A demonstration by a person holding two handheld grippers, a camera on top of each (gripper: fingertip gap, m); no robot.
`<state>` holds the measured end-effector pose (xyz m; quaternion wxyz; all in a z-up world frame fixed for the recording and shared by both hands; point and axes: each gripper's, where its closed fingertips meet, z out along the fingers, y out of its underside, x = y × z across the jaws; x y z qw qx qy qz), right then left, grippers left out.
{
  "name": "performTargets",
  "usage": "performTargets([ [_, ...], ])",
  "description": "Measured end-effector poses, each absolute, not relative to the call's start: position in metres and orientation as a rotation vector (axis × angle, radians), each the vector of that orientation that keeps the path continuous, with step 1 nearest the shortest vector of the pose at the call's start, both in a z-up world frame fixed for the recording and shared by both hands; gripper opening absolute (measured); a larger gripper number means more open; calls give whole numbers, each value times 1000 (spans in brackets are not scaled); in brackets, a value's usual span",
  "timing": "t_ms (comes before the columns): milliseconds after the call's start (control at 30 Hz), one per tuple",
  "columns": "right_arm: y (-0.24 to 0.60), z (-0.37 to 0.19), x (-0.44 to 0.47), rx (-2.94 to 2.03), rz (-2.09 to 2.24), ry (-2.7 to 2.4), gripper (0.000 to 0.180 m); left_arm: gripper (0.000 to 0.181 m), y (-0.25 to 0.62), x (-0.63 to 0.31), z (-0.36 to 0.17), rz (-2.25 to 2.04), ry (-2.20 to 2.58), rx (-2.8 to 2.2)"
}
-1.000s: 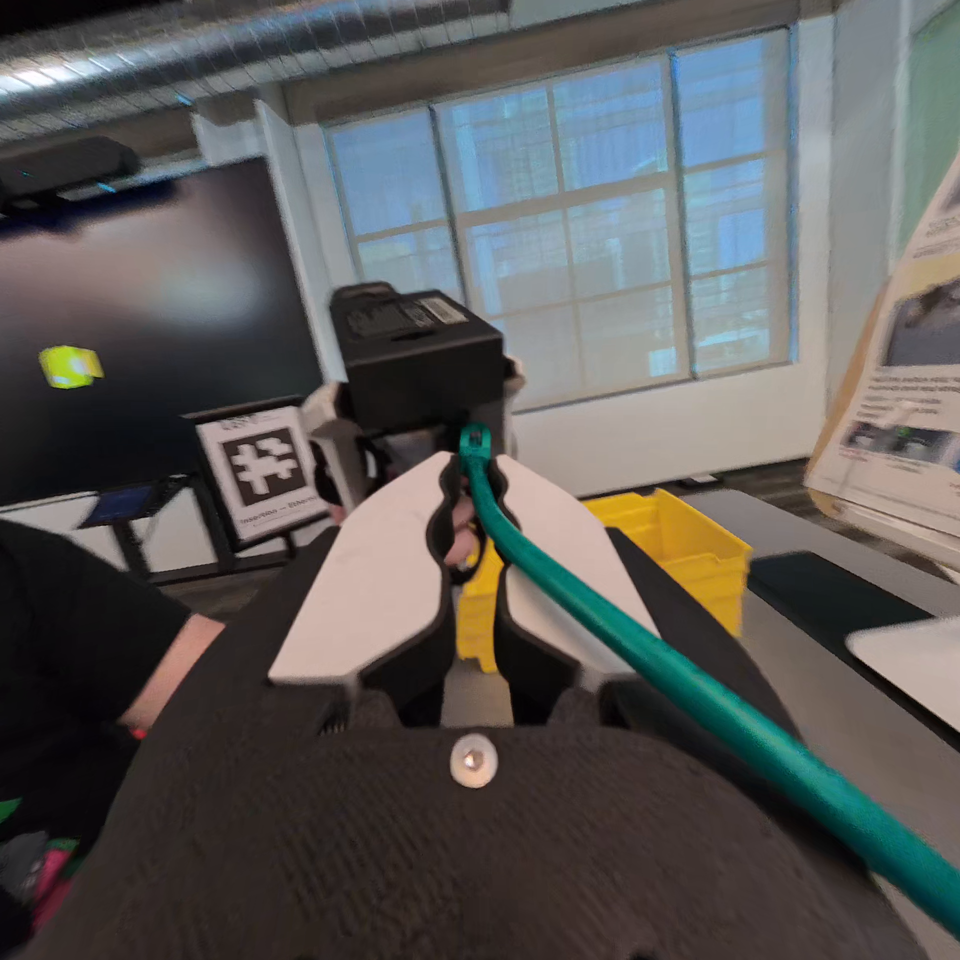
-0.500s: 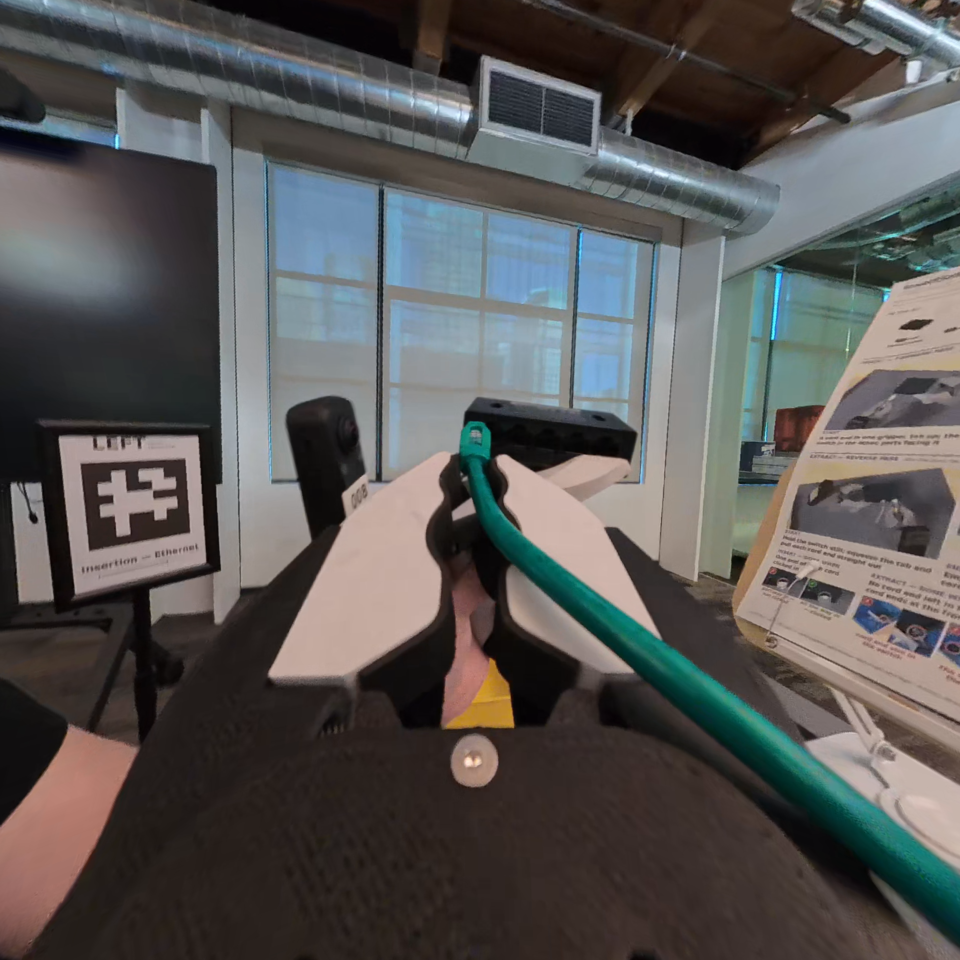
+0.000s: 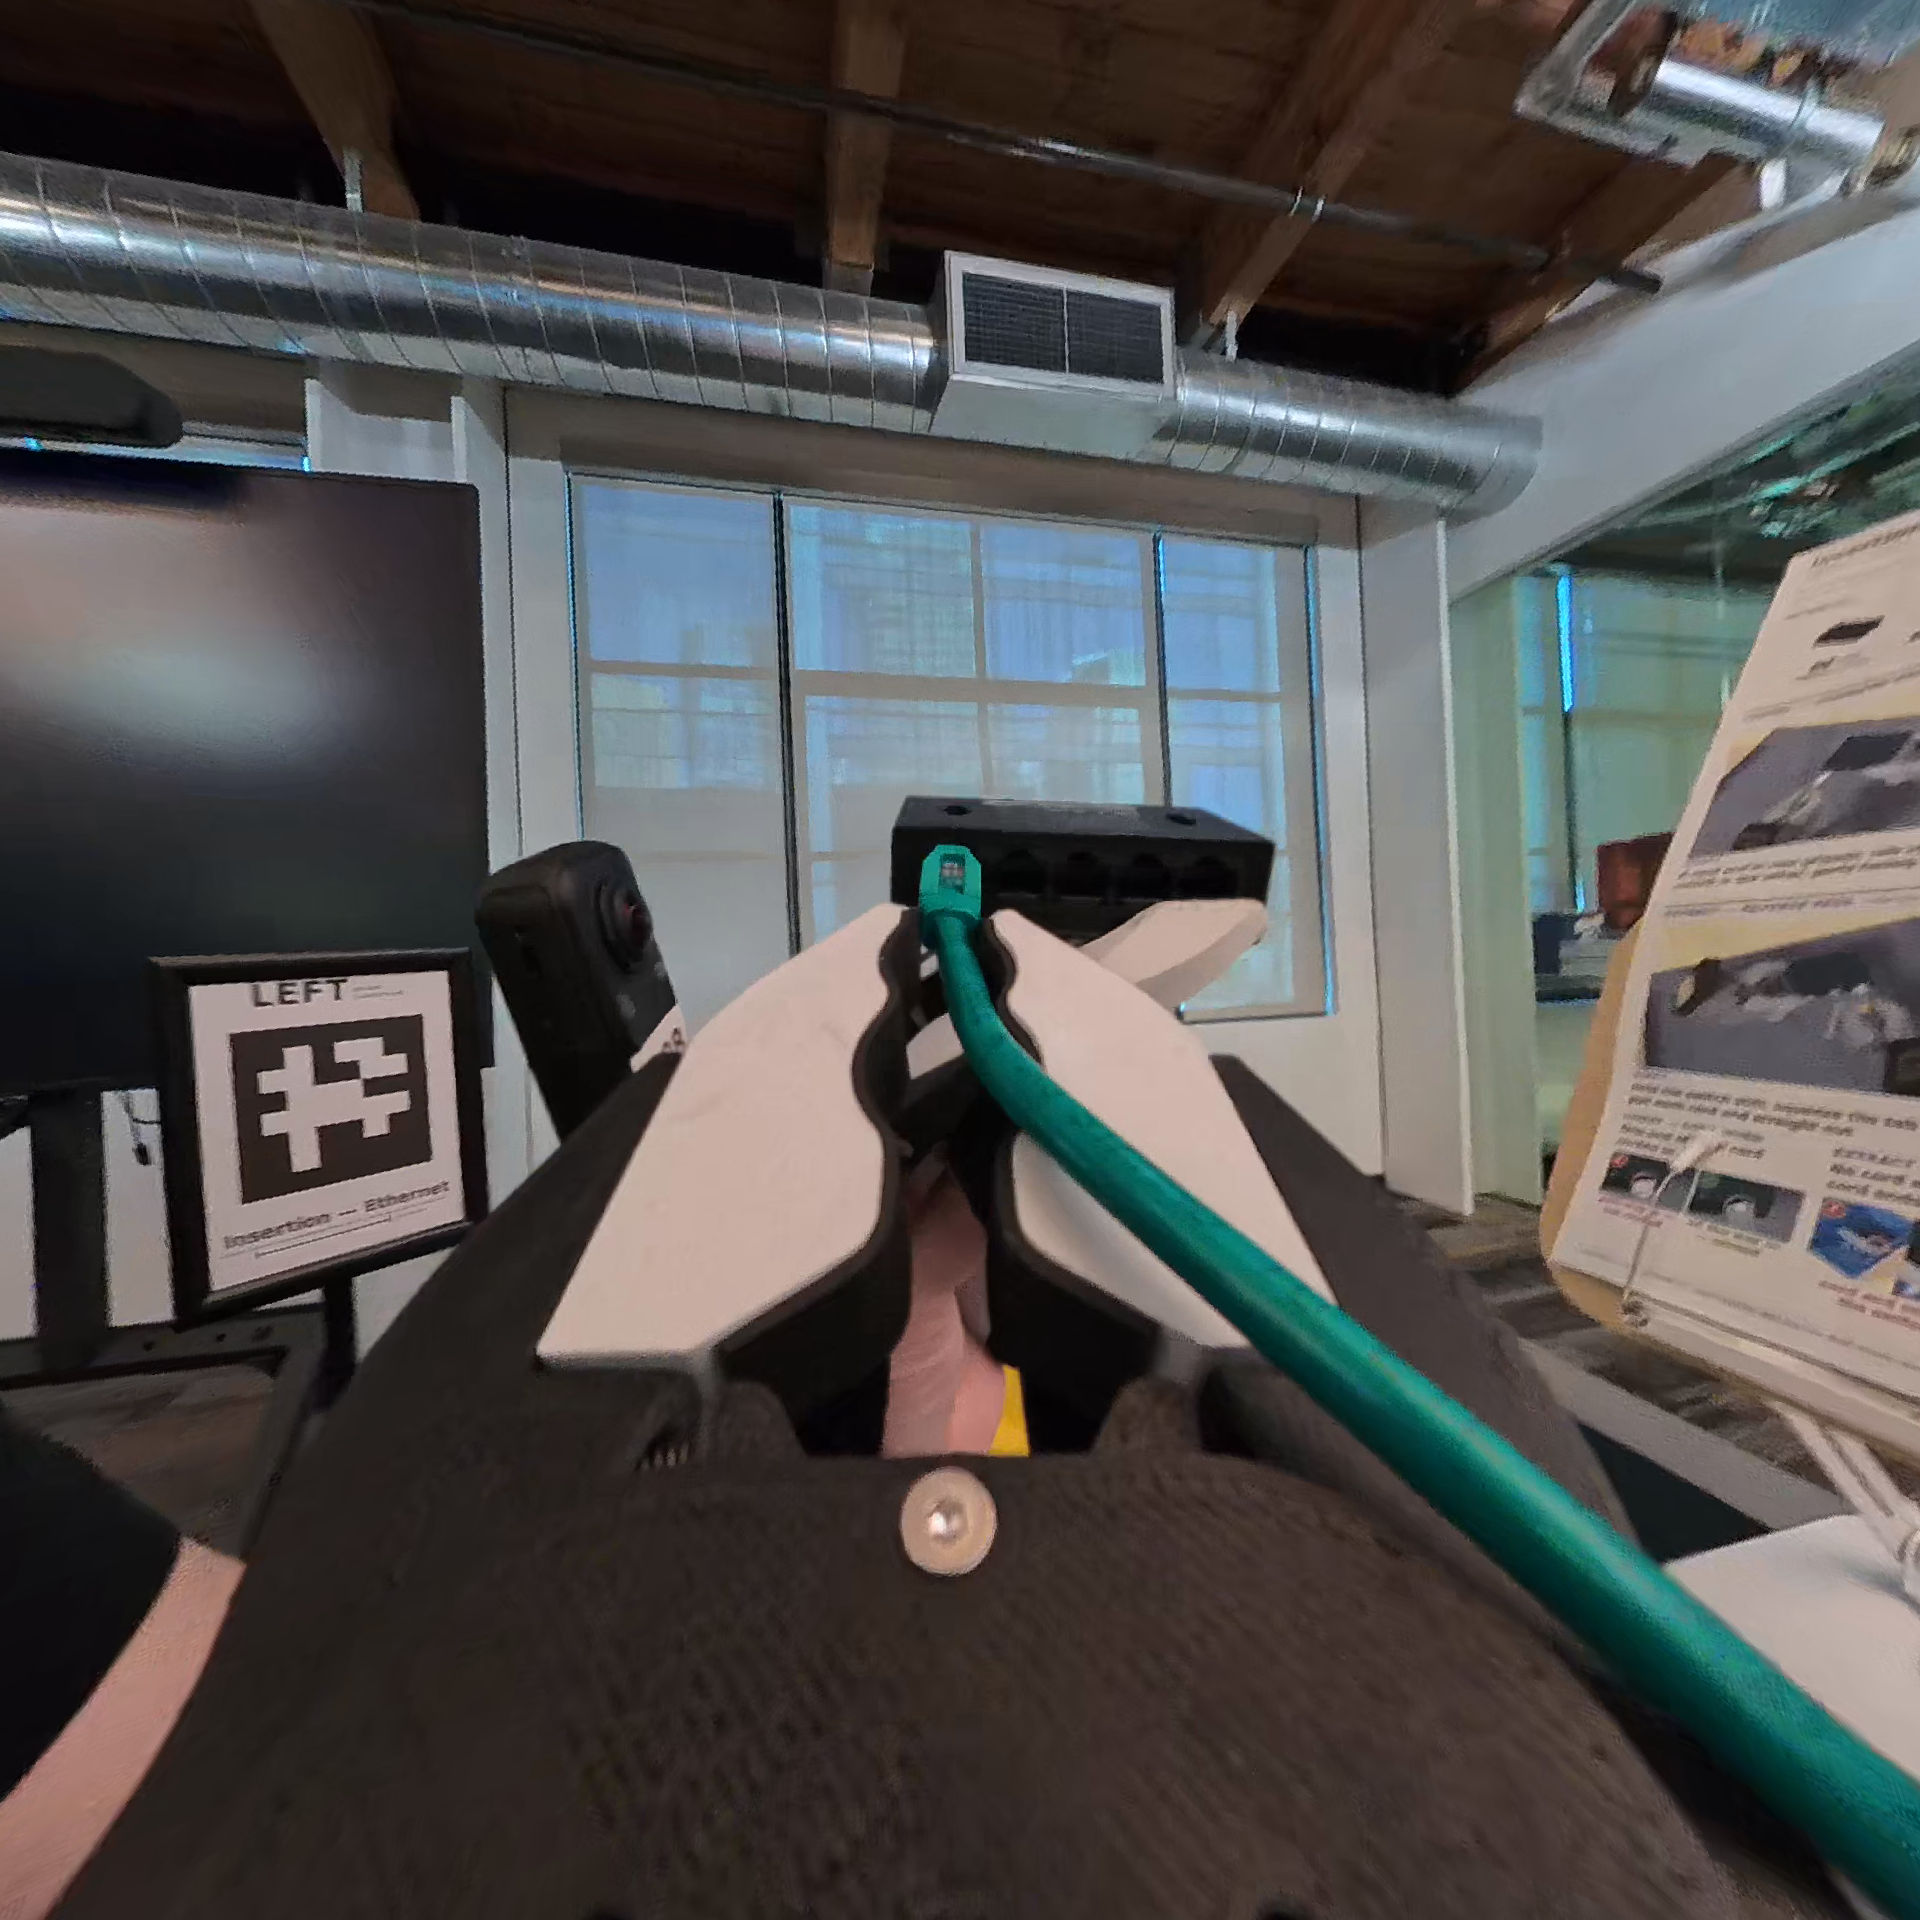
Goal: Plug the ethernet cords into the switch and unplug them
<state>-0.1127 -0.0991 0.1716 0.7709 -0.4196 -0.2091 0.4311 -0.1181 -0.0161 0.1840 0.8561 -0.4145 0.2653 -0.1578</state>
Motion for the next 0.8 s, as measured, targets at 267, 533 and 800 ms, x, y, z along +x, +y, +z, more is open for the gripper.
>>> performTargets([
  [267,-97,171,-109,-898,944,-455,11,60,-17,-110,180,-244,632,-864],
  [533,-100,170,-116,-922,1000,-457,10,60,-20,-113,181,-187,647,-830],
  [800,-103,171,-120,-938,981,-490,11,60,-24,-109,181,-315,685,-812],
])
